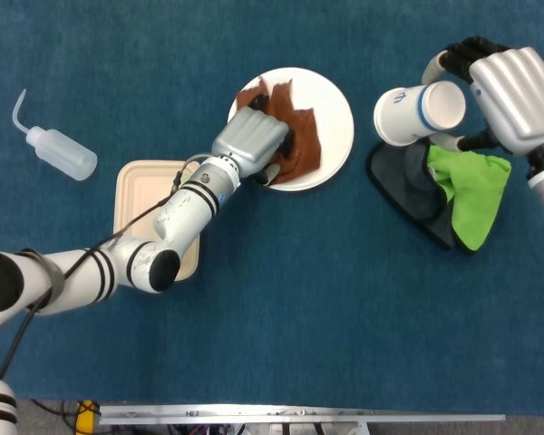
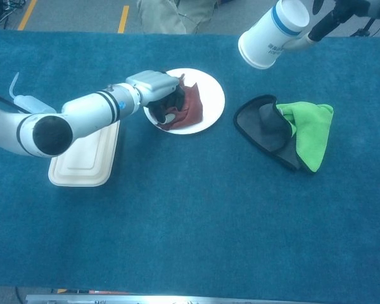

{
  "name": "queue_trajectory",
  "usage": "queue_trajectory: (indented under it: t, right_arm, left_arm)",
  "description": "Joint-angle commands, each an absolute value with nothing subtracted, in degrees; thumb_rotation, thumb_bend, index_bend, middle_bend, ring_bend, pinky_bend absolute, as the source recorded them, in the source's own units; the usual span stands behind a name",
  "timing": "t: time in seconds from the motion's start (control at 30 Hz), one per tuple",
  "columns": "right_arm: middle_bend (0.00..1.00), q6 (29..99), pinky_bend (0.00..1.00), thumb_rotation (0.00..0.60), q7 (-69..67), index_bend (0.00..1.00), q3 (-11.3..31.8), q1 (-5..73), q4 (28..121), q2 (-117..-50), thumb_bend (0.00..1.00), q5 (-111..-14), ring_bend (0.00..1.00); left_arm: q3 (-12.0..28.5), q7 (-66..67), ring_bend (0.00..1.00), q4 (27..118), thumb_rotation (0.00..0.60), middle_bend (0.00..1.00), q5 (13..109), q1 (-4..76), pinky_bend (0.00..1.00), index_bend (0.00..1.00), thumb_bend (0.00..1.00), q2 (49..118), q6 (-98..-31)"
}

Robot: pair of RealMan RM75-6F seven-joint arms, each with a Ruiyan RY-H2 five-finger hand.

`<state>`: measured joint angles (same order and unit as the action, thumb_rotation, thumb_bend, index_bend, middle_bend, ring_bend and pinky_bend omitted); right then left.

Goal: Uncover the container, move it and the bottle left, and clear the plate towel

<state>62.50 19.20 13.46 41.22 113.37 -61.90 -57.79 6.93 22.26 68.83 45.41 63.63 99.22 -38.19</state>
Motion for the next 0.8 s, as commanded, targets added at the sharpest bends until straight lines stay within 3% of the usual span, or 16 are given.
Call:
queue_trajectory:
  t: [0.03,0.27,0.8]
  right_arm:
    - [0.41,62.6,0.47,0.6,19.3,0.47,13.5,41.2,113.5,-61.9,0.12,-57.8,0.29]
    - [0.41,62.7,0.47,0.6,19.7,0.47,13.3,41.1,113.7,-62.0,0.12,-57.7,0.29]
    - [0.41,62.2,0.47,0.6,20.9,0.47,13.2,41.9,113.3,-63.7,0.12,-58.4,0.29]
  left_arm:
    - [6.8,21.7,0.47,70.9,0.6,0.61,46.6,62.7,0.1,0.51,0.41,97.9,-39.2]
    - [6.2,21.0,0.56,78.1,0.6,0.71,47.1,61.3,0.17,0.54,0.41,93.5,-39.3]
    - [1.6,23.1,0.57,102.7,0.6,0.71,50.3,58.2,0.19,0.54,0.41,78.9,-43.2]
